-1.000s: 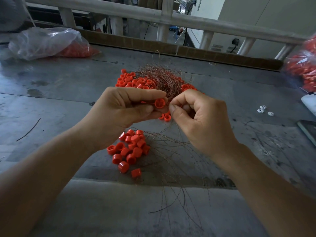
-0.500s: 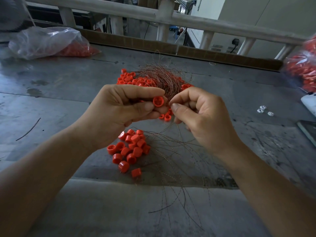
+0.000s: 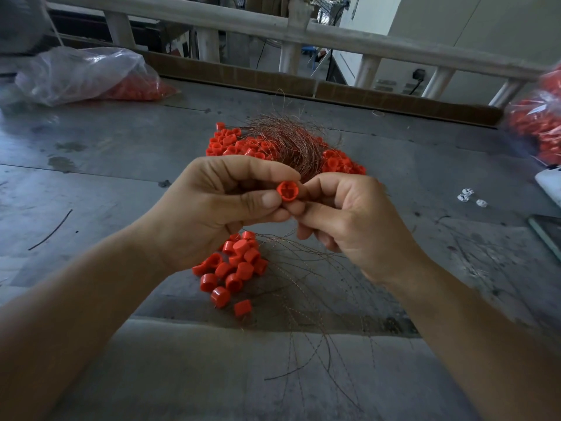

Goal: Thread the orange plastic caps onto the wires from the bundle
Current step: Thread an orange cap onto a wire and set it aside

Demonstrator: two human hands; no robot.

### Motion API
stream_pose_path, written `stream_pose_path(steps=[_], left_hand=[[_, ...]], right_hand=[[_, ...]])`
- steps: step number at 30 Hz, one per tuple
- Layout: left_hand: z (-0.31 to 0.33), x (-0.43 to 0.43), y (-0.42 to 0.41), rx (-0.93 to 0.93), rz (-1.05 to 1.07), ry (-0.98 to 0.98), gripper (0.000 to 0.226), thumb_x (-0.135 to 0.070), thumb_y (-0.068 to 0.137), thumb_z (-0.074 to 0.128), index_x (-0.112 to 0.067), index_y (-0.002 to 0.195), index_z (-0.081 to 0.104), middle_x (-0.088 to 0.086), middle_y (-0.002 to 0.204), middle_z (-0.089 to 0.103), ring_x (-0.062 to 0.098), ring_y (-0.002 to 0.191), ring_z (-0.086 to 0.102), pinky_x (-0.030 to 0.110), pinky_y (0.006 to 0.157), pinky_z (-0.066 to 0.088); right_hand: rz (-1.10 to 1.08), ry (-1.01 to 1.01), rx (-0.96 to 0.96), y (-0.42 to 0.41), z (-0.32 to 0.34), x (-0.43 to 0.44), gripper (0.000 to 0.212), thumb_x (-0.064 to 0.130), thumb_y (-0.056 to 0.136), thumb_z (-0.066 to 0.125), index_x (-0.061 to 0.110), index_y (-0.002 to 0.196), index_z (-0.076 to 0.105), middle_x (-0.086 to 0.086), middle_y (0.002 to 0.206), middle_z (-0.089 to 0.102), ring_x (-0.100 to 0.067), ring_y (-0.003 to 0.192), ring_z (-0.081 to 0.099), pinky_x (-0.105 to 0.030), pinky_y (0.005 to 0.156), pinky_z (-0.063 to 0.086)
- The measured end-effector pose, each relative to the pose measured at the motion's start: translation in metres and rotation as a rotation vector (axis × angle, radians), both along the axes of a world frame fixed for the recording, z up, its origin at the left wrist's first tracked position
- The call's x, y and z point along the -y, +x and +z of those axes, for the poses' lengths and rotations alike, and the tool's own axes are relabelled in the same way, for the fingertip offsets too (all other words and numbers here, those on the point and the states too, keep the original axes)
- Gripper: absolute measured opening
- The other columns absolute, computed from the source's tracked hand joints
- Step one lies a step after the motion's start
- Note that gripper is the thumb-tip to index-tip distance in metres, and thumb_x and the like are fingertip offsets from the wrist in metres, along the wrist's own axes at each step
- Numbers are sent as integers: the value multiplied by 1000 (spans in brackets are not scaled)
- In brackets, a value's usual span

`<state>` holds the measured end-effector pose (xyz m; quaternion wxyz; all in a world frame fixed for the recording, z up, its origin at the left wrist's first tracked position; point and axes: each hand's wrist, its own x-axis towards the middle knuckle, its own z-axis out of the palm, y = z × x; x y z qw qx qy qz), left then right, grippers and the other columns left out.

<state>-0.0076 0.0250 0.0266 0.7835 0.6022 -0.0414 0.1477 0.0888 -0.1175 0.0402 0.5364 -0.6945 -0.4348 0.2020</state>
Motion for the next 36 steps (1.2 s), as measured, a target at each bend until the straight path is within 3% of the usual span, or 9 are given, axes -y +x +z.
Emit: stream_pose_path(steps=[6, 9, 11, 15, 21, 25, 30, 32, 36], left_hand=[[-1, 0, 0, -12, -15, -41, 22, -8, 62, 64, -10, 82, 74, 9, 81, 73, 16, 77, 70, 17, 64, 54], [0, 0, 1, -16, 17, -75, 22, -8, 61, 64, -9, 80, 74, 8, 81, 73, 15, 76, 70, 17, 64, 54], [1, -1, 1, -23, 42, -91, 22, -8, 59, 65, -9, 79, 74, 8, 81, 73, 15, 75, 70, 17, 64, 54], [1, 1, 0, -25, 60, -106, 23, -9, 57, 65, -10, 78, 75, 8, 80, 73, 16, 75, 71, 17, 64, 54], [1, -1, -1, -30, 67, -122, 22, -5, 61, 62, -8, 79, 74, 10, 81, 72, 17, 77, 71, 17, 65, 54], [1, -1, -1, -28, 63, -117, 23, -8, 59, 66, -9, 80, 74, 9, 81, 73, 16, 77, 71, 17, 65, 54], [0, -2, 0, -42, 65, -102, 23, -8, 61, 65, -8, 82, 74, 10, 83, 72, 17, 78, 70, 18, 66, 54], [-1, -1, 1, -50, 67, -93, 22, -4, 64, 61, -8, 82, 74, 10, 83, 72, 17, 78, 70, 18, 66, 54], [-2, -1, 2, -62, 75, -71, 25, 2, 69, 55, -8, 81, 74, 9, 82, 73, 17, 77, 70, 17, 66, 54]], right_hand=[[14, -23, -18, 4, -1, 0, 9, 6, 84, 62, 12, 77, 62, 2, 53, 62, -4, 41, 50, -16, 37, 37], [-81, 4, -37, 21, 1, 2, 9, 6, 84, 61, 12, 77, 63, 1, 60, 66, -8, 52, 61, -17, 50, 48], [-261, -19, 117, 42, 0, 6, 11, 13, 85, 62, 18, 75, 63, 3, 66, 67, -8, 60, 64, -20, 60, 51], [-532, -278, 507, 78, -12, 14, 14, 18, 84, 62, 26, 72, 61, 16, 62, 56, 7, 53, 52, -12, 50, 39], [-481, -538, 524, 95, -22, 19, 11, 16, 79, 68, 25, 75, 64, 5, 75, 62, -7, 65, 53, -24, 63, 43], [-415, -665, 600, 97, -28, 16, 14, 12, 79, 68, 19, 92, 68, 6, 80, 59, -5, 68, 50, -17, 65, 35], [-423, -596, 622, 95, -25, 16, 9, 17, 87, 57, 19, 86, 66, 10, 74, 57, -7, 70, 52, -19, 60, 38], [-448, -438, 510, 91, -18, 16, 17, 16, 91, 52, 21, 80, 63, 12, 68, 57, -6, 64, 55, -13, 49, 41], [-309, -177, 282, 71, -6, 12, 29, 9, 95, 45, 30, 81, 58, 7, 73, 61, -2, 64, 59, -9, 57, 47]])
